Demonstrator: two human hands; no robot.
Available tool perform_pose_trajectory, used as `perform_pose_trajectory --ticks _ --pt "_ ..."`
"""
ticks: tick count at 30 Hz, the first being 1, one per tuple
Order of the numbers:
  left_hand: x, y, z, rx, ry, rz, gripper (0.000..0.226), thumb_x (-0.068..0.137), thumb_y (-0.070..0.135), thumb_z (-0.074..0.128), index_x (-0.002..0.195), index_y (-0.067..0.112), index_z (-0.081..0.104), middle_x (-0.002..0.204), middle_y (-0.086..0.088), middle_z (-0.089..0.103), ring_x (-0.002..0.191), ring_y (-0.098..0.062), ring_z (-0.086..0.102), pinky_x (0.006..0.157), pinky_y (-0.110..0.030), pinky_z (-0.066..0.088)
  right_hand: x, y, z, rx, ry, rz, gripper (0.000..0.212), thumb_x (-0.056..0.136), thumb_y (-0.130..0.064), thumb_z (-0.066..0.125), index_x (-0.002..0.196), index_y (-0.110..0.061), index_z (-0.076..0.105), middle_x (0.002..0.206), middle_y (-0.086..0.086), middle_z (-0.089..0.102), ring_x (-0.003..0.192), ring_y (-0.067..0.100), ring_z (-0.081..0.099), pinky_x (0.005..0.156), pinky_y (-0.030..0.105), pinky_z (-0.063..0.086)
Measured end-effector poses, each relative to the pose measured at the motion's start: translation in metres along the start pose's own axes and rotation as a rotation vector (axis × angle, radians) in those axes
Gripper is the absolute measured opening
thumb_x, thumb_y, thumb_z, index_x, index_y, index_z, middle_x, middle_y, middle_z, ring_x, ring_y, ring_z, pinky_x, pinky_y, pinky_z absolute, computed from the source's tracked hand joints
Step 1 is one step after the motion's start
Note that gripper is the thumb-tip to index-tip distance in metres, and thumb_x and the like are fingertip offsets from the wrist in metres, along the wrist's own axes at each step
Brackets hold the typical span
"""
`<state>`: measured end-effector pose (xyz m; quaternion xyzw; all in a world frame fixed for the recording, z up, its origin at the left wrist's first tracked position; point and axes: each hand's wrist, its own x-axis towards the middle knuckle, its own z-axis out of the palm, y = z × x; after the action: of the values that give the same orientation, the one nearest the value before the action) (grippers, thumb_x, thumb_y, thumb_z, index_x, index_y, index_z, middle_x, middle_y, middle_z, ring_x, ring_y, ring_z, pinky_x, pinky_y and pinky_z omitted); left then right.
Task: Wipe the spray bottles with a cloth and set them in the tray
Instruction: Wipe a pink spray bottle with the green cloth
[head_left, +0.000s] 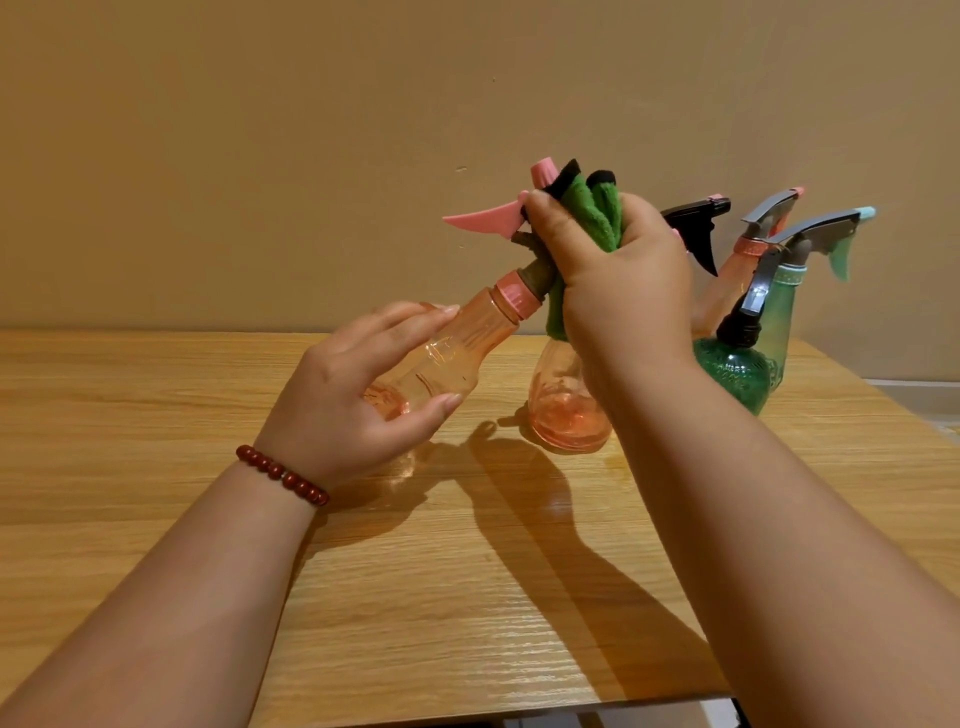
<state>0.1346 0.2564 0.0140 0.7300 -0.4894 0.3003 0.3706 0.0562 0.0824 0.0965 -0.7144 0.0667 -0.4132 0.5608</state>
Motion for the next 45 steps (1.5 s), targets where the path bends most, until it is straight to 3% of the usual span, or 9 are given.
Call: perform_pose_trajectory --ticks 6,11,21,27,32,36,39,41,45 --pt "0.000 -0.001 -0.002 0.027 -0.001 -0.020 0.058 0.079 0.041 0.067 0.131 0.018 0.055 0.129 0.004 0.054 0.118 -0.002 0.050 0.101 -0.012 0.037 -0.001 0.005 0.001 0.067 0.058 0.063 0.040 0.093 -0.050 0.053 0.084 -0.015 0.069 0.070 0.003 0.068 0.062 0.015 0.059 0.059 0.040 0.048" --pt "0.000 -0.002 -0.002 -0.012 0.013 -0.035 0.058 0.080 0.040 0.068 0.133 0.017 0.055 0.129 0.002 0.055 0.112 -0.009 0.056 0.093 -0.028 0.050 -0.013 0.006 0.006 0.122 -0.053 0.042 0.029 0.097 -0.048 0.046 0.097 -0.027 0.066 0.078 -0.011 0.065 0.072 0.010 0.059 0.065 0.034 0.046" --pt "0.001 0.004 0.002 -0.180 0.023 -0.171 0.058 0.078 0.041 0.067 0.133 0.035 0.051 0.124 0.016 0.056 0.107 -0.010 0.059 0.090 -0.027 0.052 -0.020 -0.002 0.001 0.222 -0.018 0.184 0.030 0.100 -0.047 0.038 0.087 -0.029 0.059 0.070 -0.005 0.061 0.062 0.009 0.058 0.059 0.033 0.049" --pt "0.007 0.018 0.002 -0.506 0.214 -0.478 0.050 0.077 0.037 0.068 0.123 0.046 0.052 0.120 0.014 0.062 0.107 -0.002 0.062 0.075 -0.015 0.053 -0.031 0.006 0.004 0.014 -0.010 0.118 0.041 0.094 -0.060 0.036 0.081 -0.028 0.059 0.076 0.002 0.065 0.072 0.024 0.064 0.074 0.056 0.054" --pt "0.008 0.022 0.006 -0.683 0.224 -0.602 0.048 0.081 0.035 0.064 0.128 0.038 0.054 0.122 0.008 0.066 0.112 -0.014 0.063 0.090 -0.044 0.054 -0.046 0.018 0.008 0.031 -0.084 0.092 0.034 0.100 -0.046 0.040 0.073 -0.032 0.053 0.059 -0.017 0.054 0.060 0.007 0.051 0.060 0.037 0.044" --pt "0.009 0.027 0.014 -0.821 0.180 -0.654 0.042 0.081 0.033 0.061 0.122 0.037 0.057 0.114 0.008 0.069 0.106 -0.017 0.066 0.081 -0.035 0.056 -0.048 0.030 0.022 0.035 -0.180 0.029 0.021 0.101 -0.040 0.040 0.109 -0.039 0.059 0.101 -0.017 0.066 0.098 0.007 0.062 0.087 0.048 0.052" --pt "0.010 0.030 0.019 -0.886 0.145 -0.666 0.039 0.082 0.031 0.061 0.121 0.033 0.058 0.113 0.005 0.069 0.103 -0.017 0.066 0.077 -0.029 0.053 -0.051 0.038 0.032 -0.006 -0.252 0.016 0.044 0.101 -0.043 0.037 0.145 -0.041 0.032 0.146 -0.018 0.041 0.132 -0.004 0.036 0.108 0.020 0.032" --pt "0.011 0.029 0.020 -0.904 0.157 -0.684 0.035 0.084 0.031 0.064 0.119 0.033 0.060 0.113 0.007 0.069 0.106 -0.015 0.065 0.080 -0.030 0.052 -0.056 0.043 0.037 -0.040 -0.263 -0.027 0.049 0.101 -0.042 0.032 0.149 -0.034 0.026 0.149 -0.020 0.034 0.132 -0.014 0.027 0.101 0.001 0.021" --pt "0.012 0.026 0.020 -0.908 0.203 -0.722 0.041 0.078 0.035 0.061 0.118 0.030 0.060 0.110 0.007 0.071 0.099 -0.013 0.065 0.076 -0.023 0.052 -0.066 0.056 0.041 -0.102 -0.262 -0.102 0.051 0.103 -0.036 0.033 0.152 -0.029 0.022 0.155 -0.017 0.027 0.139 -0.010 0.020 0.108 0.004 0.019"
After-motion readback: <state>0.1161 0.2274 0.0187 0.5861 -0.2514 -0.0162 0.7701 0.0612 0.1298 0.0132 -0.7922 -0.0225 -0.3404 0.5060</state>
